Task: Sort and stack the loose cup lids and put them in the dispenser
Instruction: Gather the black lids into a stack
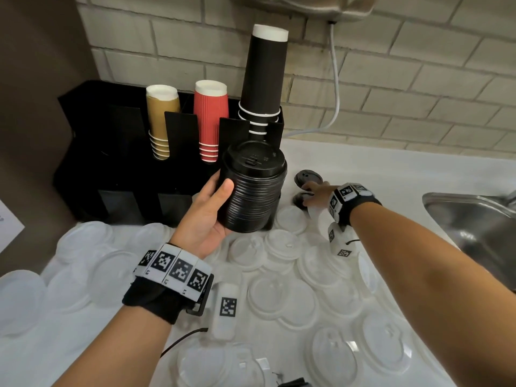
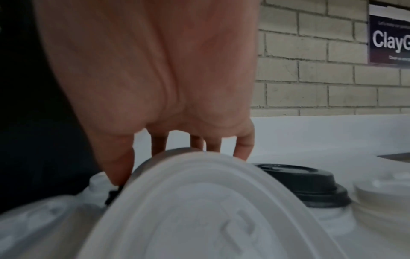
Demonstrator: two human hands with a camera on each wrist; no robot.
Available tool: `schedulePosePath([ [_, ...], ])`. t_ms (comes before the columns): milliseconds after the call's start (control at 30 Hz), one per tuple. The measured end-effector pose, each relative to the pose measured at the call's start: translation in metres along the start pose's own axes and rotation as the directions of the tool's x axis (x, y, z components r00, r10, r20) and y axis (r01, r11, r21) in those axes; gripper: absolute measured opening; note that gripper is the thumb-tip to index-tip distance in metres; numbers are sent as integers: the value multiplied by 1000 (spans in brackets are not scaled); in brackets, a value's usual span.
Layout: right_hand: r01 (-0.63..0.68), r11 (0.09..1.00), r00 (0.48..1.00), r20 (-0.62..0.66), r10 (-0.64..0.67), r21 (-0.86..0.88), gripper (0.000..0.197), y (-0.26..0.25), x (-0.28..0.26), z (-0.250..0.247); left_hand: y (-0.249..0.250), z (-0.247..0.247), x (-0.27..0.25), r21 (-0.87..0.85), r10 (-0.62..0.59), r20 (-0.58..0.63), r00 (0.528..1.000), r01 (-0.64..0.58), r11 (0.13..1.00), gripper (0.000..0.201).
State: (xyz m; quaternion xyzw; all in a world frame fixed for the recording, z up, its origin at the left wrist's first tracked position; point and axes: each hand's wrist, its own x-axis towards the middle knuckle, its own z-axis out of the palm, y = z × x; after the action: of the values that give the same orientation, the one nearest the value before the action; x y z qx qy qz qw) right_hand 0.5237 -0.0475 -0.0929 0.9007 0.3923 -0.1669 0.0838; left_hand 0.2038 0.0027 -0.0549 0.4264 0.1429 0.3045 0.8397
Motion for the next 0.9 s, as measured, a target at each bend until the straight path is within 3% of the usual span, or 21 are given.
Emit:
schedulePosePath([
  [133, 15, 997, 1000, -1, -15, 79, 69, -2, -2, -4, -1, -2, -3, -38, -9, 38, 999, 10, 999, 95],
  [300, 63, 996, 998, 19, -64, 61, 53, -9, 2, 0, -1, 1, -7, -40, -12, 80, 997, 15, 999, 101],
  [400, 68, 997, 997, 29, -68, -23, 54, -16, 6, 2, 2, -1, -8, -50, -18, 82, 996, 22, 999, 105],
  [533, 94, 992, 996, 18, -93, -83, 53, -22, 10, 0, 3, -5, -8, -46, 9, 55, 998, -6, 999, 69],
  [600, 110, 994, 993, -36, -110, -2, 49, -22, 12, -4, 5, -6, -7, -38, 11, 55, 998, -9, 999, 66],
  [700, 120, 964, 985, -148, -86, 236, 47, -21, 9, -15, 6, -5, -5, -27, -1, 66, 998, 2, 1000, 83],
  [767, 171, 871, 973, -219, -76, 461, 43, -20, 0, -27, 6, -4, -4, -21, 7, 67, 998, -5, 1000, 68],
  [900, 379, 457, 910, -413, -29, 805, 39, -27, -49, -46, 2, 1, -4, -25, 2, 47, 999, -1, 1000, 63],
])
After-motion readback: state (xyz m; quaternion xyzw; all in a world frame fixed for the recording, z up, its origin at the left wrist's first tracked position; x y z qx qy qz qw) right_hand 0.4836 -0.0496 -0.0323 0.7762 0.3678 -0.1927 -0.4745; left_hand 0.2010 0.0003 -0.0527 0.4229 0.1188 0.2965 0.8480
